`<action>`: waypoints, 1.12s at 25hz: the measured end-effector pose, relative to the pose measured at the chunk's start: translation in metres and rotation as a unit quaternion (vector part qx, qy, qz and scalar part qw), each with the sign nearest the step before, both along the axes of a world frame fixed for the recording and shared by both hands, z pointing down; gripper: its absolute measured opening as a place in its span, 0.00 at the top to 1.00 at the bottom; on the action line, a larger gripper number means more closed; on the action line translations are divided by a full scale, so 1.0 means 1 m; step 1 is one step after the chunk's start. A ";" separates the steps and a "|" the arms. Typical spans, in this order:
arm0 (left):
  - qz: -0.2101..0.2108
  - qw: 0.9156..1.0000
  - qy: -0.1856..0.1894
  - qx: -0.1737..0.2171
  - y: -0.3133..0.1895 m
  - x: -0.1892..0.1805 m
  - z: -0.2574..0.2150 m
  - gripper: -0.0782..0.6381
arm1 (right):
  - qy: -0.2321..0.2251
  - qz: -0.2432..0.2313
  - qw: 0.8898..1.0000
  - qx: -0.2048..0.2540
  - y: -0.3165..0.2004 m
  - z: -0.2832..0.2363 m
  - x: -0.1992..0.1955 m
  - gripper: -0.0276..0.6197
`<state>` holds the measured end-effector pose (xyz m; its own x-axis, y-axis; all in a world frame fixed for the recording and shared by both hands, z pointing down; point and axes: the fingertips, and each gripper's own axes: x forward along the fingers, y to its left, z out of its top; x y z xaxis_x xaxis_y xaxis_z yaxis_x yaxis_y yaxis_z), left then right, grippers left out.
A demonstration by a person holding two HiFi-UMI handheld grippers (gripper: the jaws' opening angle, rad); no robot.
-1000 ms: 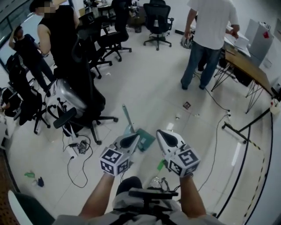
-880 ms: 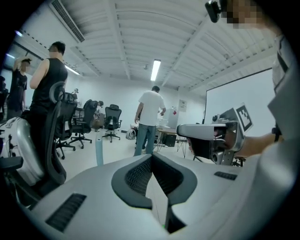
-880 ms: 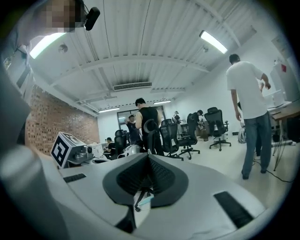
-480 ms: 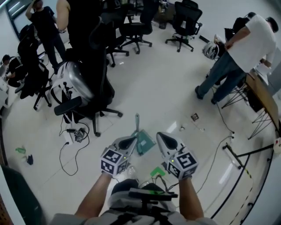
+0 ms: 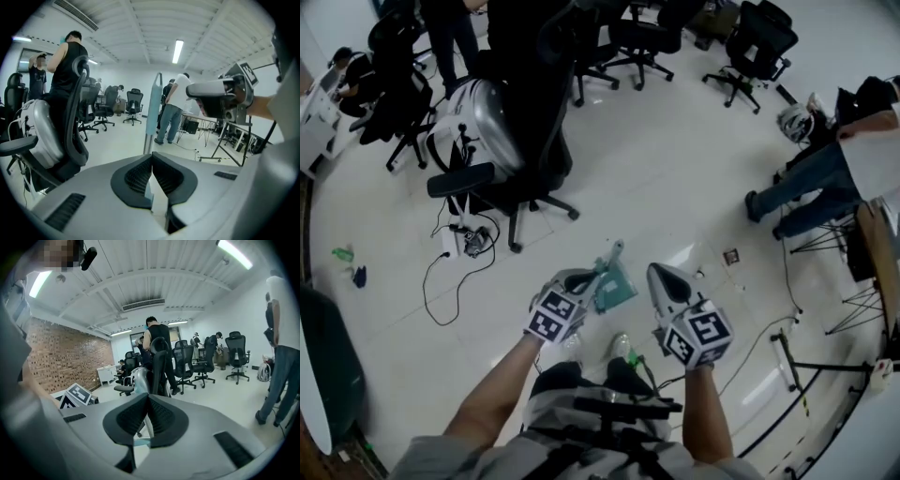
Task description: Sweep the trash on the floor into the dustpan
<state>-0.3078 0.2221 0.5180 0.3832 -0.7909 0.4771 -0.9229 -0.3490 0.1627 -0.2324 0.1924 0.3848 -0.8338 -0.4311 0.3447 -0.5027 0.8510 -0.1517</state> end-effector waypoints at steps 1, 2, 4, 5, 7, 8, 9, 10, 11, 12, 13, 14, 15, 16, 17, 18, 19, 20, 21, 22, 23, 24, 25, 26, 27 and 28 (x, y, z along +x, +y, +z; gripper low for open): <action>0.002 1.000 -0.004 -0.012 -0.002 0.001 0.010 0.88 | 0.006 -0.007 1.000 0.000 -0.004 0.004 -0.001 0.96; 0.003 1.000 -0.006 -0.024 -0.003 0.001 0.019 0.87 | 0.012 -0.014 1.000 0.000 -0.007 0.008 -0.002 0.96; 0.001 0.999 -0.012 -0.046 -0.005 0.001 0.039 0.80 | 0.020 -0.029 0.999 -0.005 -0.011 0.020 -0.006 0.95; 0.001 0.998 -0.017 -0.059 -0.005 0.001 0.051 0.77 | 0.023 -0.038 0.999 -0.011 -0.012 0.027 -0.008 0.93; -0.003 0.997 -0.028 -0.078 -0.011 0.002 0.071 0.70 | 0.031 -0.058 0.998 -0.024 -0.014 0.040 -0.010 0.88; -0.007 0.996 -0.032 -0.085 -0.014 0.002 0.079 0.68 | 0.035 -0.068 0.997 -0.028 -0.015 0.045 -0.011 0.86; -0.010 0.995 -0.036 -0.090 -0.018 0.002 0.086 0.67 | 0.039 -0.075 0.996 -0.032 -0.017 0.049 -0.012 0.84; -0.013 0.995 -0.042 -0.095 -0.021 0.001 0.093 0.67 | 0.041 -0.081 0.995 -0.035 -0.018 0.052 -0.012 0.84; -0.013 0.994 -0.047 -0.102 -0.023 0.001 0.099 0.65 | 0.043 -0.086 0.995 -0.037 -0.020 0.055 -0.013 0.84; -0.011 0.993 -0.051 -0.109 -0.025 0.002 0.106 0.65 | 0.043 -0.090 0.994 -0.041 -0.022 0.057 -0.013 0.84; -0.006 0.992 -0.053 -0.115 -0.027 0.004 0.113 0.64 | 0.043 -0.095 0.994 -0.044 -0.023 0.060 -0.013 0.83; -0.002 0.991 -0.053 -0.120 -0.029 0.007 0.118 0.62 | 0.044 -0.100 0.993 -0.046 -0.024 0.062 -0.014 0.81; 0.002 0.991 -0.051 -0.122 -0.032 0.009 0.122 0.62 | 0.046 -0.105 0.992 -0.046 -0.026 0.063 -0.015 0.80; 0.004 0.991 -0.049 -0.124 -0.035 0.011 0.125 0.62 | 0.048 -0.110 0.992 -0.046 -0.029 0.065 -0.017 0.80; 0.006 0.991 -0.050 -0.125 -0.039 0.013 0.128 0.62 | 0.050 -0.114 0.991 -0.045 -0.031 0.066 -0.019 0.80; 0.011 0.990 -0.052 -0.128 -0.041 0.016 0.132 0.62 | 0.050 -0.116 0.991 -0.046 -0.033 0.067 -0.021 0.80; 0.016 0.989 -0.054 -0.133 -0.043 0.019 0.137 0.62 | 0.051 -0.117 0.991 -0.048 -0.035 0.069 -0.021 0.80; 0.022 0.988 -0.054 -0.140 -0.044 0.022 0.142 0.62 | 0.051 -0.117 0.991 -0.050 -0.036 0.070 -0.021 0.80; 0.026 0.987 -0.053 -0.147 -0.044 0.025 0.147 0.62 | 0.051 -0.118 0.990 -0.052 -0.037 0.070 -0.020 0.80; 0.028 0.987 -0.052 -0.151 -0.046 0.027 0.150 0.62 | 0.052 -0.120 0.990 -0.054 -0.037 0.071 -0.020 0.80; 0.027 0.987 -0.053 -0.151 -0.047 0.028 0.150 0.63 | 0.052 -0.123 0.990 -0.056 -0.037 0.070 -0.021 0.80; 0.025 0.987 -0.052 -0.149 -0.049 0.028 0.150 0.63 | 0.052 -0.126 0.989 -0.057 -0.036 0.070 -0.021 0.80; 0.023 0.987 -0.051 -0.149 -0.049 0.028 0.149 0.68 | 0.053 -0.130 0.989 -0.056 -0.036 0.071 -0.022 0.80; 0.021 0.987 -0.050 -0.149 -0.049 0.027 0.149 0.71 | 0.053 -0.133 0.988 -0.056 -0.036 0.072 -0.022 0.80; 0.019 0.987 -0.051 -0.149 -0.048 0.027 0.150 0.74 | 0.053 -0.136 0.988 -0.057 -0.035 0.073 -0.023 0.80; 0.019 0.987 -0.052 -0.150 -0.048 0.026 0.149 0.74 | 0.051 -0.142 0.987 -0.060 -0.034 0.074 -0.025 0.80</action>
